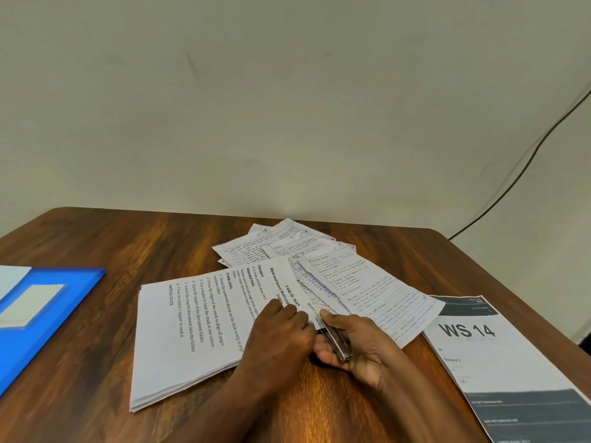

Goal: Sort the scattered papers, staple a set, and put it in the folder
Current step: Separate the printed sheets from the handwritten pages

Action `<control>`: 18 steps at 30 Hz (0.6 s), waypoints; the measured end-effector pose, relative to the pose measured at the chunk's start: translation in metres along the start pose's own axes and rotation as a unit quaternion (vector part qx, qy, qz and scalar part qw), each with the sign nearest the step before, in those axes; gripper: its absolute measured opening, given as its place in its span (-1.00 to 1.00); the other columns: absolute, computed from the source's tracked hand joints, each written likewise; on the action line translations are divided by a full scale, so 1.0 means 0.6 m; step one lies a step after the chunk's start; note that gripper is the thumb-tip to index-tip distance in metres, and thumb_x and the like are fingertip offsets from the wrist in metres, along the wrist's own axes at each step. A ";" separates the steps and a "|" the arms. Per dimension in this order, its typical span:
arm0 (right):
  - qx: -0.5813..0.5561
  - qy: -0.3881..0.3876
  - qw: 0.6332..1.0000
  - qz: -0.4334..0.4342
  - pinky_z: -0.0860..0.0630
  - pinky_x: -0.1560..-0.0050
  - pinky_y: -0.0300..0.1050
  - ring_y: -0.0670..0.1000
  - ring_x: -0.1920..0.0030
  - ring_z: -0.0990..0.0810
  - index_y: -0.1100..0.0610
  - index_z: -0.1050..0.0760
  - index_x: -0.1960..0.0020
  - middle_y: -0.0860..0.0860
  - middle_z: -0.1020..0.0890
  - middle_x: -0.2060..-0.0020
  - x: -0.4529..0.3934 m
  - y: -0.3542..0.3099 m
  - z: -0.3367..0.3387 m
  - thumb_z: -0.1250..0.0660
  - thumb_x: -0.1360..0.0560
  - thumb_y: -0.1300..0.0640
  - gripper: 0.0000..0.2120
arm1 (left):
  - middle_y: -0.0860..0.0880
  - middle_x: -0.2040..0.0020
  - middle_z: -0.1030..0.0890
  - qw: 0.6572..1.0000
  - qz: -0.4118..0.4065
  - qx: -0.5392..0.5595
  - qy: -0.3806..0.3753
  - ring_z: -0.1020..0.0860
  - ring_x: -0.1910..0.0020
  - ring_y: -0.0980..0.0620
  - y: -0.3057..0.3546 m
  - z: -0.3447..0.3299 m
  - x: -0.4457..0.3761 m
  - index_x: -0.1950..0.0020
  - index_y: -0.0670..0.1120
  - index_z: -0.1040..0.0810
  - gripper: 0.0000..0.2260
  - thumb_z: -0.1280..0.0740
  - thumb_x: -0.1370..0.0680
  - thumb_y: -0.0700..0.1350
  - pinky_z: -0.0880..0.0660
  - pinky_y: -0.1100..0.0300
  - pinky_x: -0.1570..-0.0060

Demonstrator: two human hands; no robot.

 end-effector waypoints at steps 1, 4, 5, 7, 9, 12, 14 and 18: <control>0.000 0.006 1.000 0.006 -0.65 0.47 -0.09 0.10 0.42 -0.68 0.41 -0.58 -0.03 0.32 -0.69 0.22 0.001 -0.002 0.000 -0.49 -0.54 0.16 -0.71 | 0.02 0.38 -0.55 1.000 0.002 0.003 0.002 -0.54 0.34 -0.02 -0.001 0.000 0.000 0.34 -0.01 -0.54 -0.84 -0.48 -0.40 -0.12 -0.46 0.09 0.24; -0.002 0.023 0.999 0.027 -0.61 0.51 -0.15 0.07 0.46 -0.64 0.40 -0.60 0.00 0.30 -0.68 0.27 0.002 -0.006 0.001 -0.51 -0.53 0.16 -0.72 | 0.03 0.39 -0.54 1.000 0.005 0.015 0.015 -0.53 0.34 -0.02 -0.003 0.002 0.001 0.34 0.00 -0.53 -0.82 -0.48 -0.41 -0.13 -0.45 0.10 0.24; -0.002 0.027 0.999 0.035 -0.58 0.53 -0.17 0.06 0.47 -0.62 0.38 -0.61 0.02 0.28 -0.68 0.30 0.003 -0.008 0.001 -0.52 -0.52 0.15 -0.73 | 0.03 0.39 -0.53 1.000 0.005 0.019 0.020 -0.53 0.34 -0.02 -0.004 0.003 0.001 0.34 0.00 -0.52 -0.82 -0.48 -0.40 -0.13 -0.44 0.10 0.24; 0.004 0.034 0.998 0.052 -0.48 0.57 -0.23 0.04 0.50 -0.57 0.33 -0.63 0.09 0.24 -0.67 0.34 0.004 -0.011 0.001 -0.52 -0.51 0.13 -0.76 | 0.04 0.38 -0.53 0.999 0.006 0.026 0.030 -0.53 0.34 -0.02 -0.006 0.005 0.002 0.33 0.01 -0.52 -0.83 -0.47 -0.40 -0.12 -0.44 0.10 0.25; 0.013 0.039 0.997 0.066 -0.36 0.59 -0.25 0.02 0.53 -0.53 0.29 -0.64 0.14 0.24 -0.66 0.35 0.005 -0.013 0.002 -0.50 -0.51 0.12 -0.78 | 0.05 0.37 -0.54 0.999 0.007 0.032 0.039 -0.53 0.34 -0.01 -0.006 0.007 0.003 0.32 0.02 -0.54 -0.86 -0.45 -0.41 -0.11 -0.43 0.10 0.25; 0.018 0.041 0.996 0.081 -0.29 0.62 -0.27 0.01 0.56 -0.48 0.30 -0.64 0.15 0.25 -0.66 0.35 0.006 -0.017 0.003 -0.48 -0.53 0.16 -0.80 | 0.04 0.36 -0.54 0.998 0.011 0.037 0.053 -0.52 0.34 -0.01 -0.008 0.010 0.006 0.30 0.02 -0.56 -0.86 -0.46 -0.42 -0.11 -0.44 0.09 0.25; 0.019 0.038 0.996 0.084 -0.28 0.63 -0.27 0.00 0.58 -0.48 0.32 -0.63 0.13 0.27 -0.66 0.34 0.006 -0.018 0.003 -0.48 -0.53 0.19 -0.82 | 0.04 0.37 -0.54 0.997 0.011 0.039 0.061 -0.52 0.34 -0.02 -0.009 0.011 0.007 0.30 0.01 -0.56 -0.87 -0.46 -0.43 -0.12 -0.44 0.09 0.26; 0.023 0.039 0.996 0.083 -0.28 0.63 -0.26 0.02 0.56 -0.50 0.34 -0.64 0.09 0.30 -0.67 0.31 0.006 -0.018 0.005 -0.50 -0.51 0.20 -0.82 | 0.04 0.37 -0.55 0.997 0.009 0.030 0.073 -0.53 0.34 -0.01 -0.007 0.013 0.008 0.30 0.00 -0.57 -0.87 -0.44 -0.43 -0.13 -0.44 0.09 0.26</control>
Point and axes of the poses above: each hand's wrist, its own x-axis away from the middle knuckle, its own z-axis out of the back of the hand, y = z × x, the point moved 9 cm from there along -x, towards the middle knuckle
